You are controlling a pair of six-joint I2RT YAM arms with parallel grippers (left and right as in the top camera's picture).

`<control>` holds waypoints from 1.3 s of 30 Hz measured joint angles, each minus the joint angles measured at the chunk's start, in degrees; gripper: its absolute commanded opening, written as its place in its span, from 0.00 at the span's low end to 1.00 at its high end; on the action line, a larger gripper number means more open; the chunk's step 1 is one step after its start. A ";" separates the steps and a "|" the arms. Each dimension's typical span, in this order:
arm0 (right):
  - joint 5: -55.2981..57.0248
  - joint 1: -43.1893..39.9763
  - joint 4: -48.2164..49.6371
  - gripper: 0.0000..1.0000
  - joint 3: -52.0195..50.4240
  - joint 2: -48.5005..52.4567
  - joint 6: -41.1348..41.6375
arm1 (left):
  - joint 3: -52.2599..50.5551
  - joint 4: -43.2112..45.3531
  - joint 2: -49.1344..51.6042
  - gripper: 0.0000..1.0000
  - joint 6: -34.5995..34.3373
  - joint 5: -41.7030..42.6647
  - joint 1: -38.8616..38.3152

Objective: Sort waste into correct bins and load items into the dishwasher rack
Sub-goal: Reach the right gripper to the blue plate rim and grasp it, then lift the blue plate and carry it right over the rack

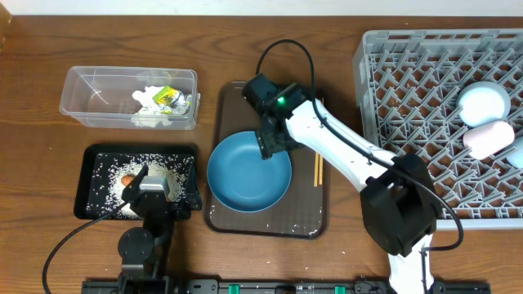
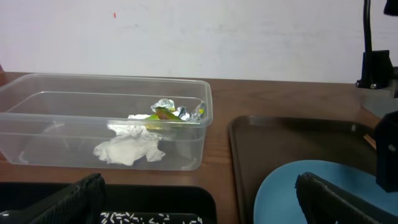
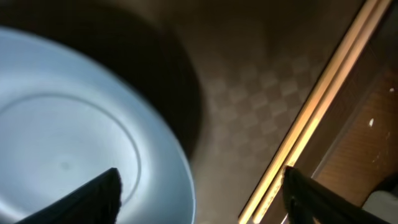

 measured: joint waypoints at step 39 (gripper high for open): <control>0.13 -24.72 -2.27 0.01 3.19 -18.75 -4.92 | 0.00 0.00 0.00 0.99 0.00 0.00 0.00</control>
